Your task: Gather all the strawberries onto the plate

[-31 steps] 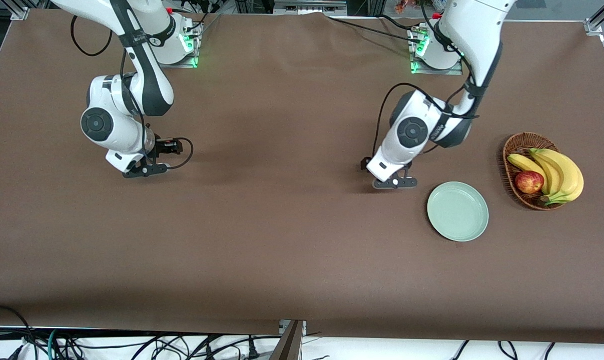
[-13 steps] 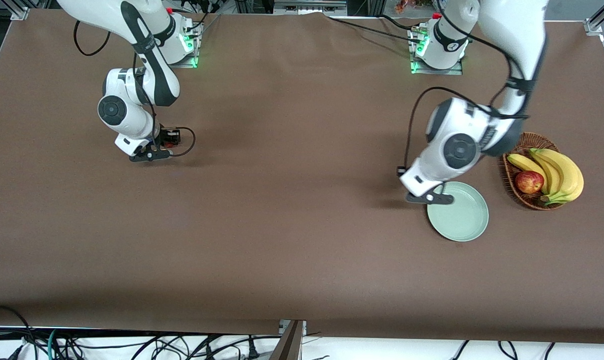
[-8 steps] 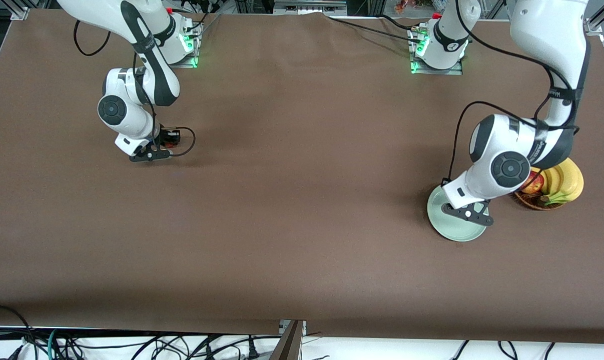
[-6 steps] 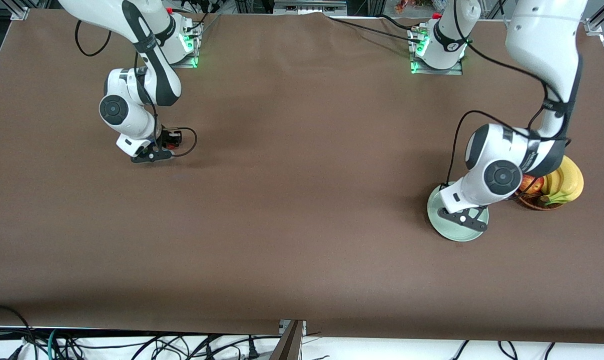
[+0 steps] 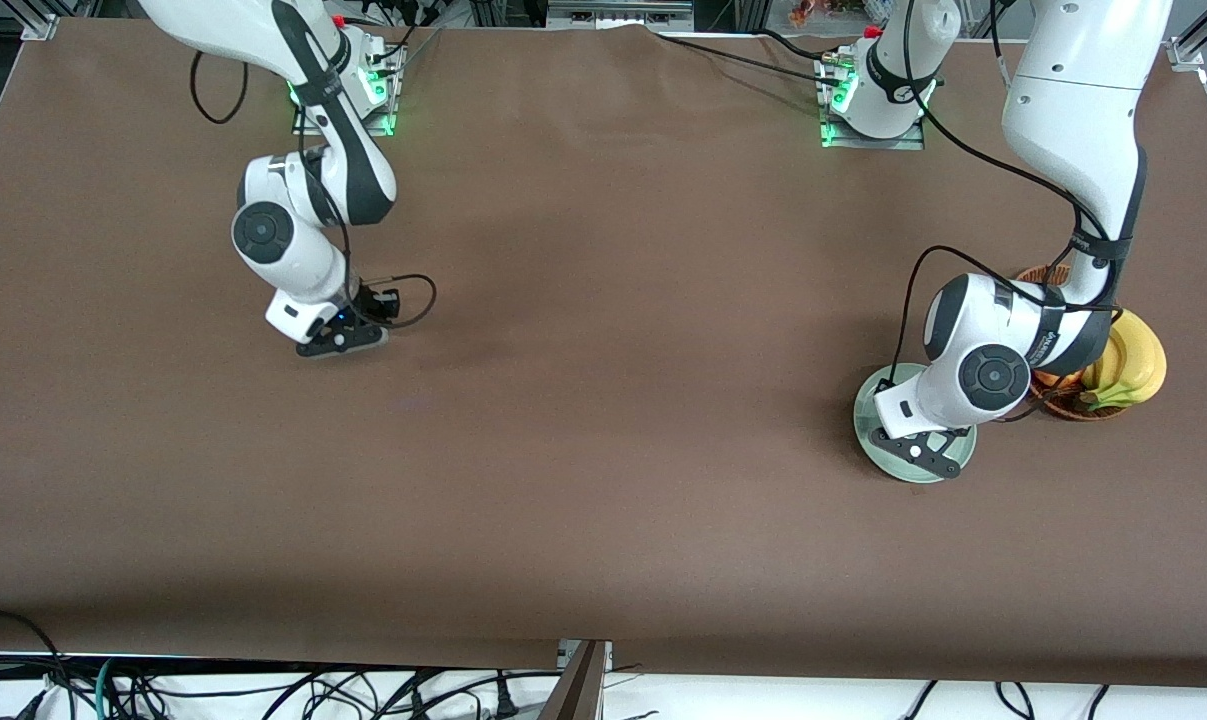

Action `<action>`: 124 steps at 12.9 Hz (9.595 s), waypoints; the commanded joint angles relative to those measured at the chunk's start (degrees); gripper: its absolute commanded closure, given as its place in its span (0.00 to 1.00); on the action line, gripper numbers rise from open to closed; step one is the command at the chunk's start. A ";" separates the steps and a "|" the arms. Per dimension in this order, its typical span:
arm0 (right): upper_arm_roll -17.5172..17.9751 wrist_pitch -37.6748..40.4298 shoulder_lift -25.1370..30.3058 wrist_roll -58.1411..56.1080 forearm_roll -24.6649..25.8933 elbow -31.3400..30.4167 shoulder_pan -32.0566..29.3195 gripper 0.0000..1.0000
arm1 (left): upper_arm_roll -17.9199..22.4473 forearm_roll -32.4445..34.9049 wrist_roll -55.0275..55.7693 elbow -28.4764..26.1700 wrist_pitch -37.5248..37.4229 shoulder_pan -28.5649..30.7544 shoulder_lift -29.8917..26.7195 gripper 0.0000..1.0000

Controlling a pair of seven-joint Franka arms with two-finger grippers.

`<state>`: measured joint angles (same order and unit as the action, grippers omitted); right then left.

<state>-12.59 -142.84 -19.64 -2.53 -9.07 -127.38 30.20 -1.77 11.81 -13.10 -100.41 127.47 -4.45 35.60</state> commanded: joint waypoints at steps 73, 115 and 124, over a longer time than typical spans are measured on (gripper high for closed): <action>-36.10 0.20 -4.79 -24.01 -15.54 -11.22 20.60 0.36 | -8.25 0.49 1.62 4.79 -8.05 6.47 0.42 0.88; -1.98 15.63 -23.44 42.71 -18.45 51.09 20.69 0.00 | -13.17 -6.71 17.12 11.03 -19.28 2.88 -5.72 0.00; -23.52 48.07 -9.64 18.45 -18.18 50.74 20.33 0.00 | -13.17 -6.10 38.30 -5.12 -4.34 -8.62 -5.62 0.00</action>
<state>-34.49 -98.66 -32.76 17.85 -28.45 -75.33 49.90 -15.32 5.79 20.37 -99.24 120.66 -9.84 33.40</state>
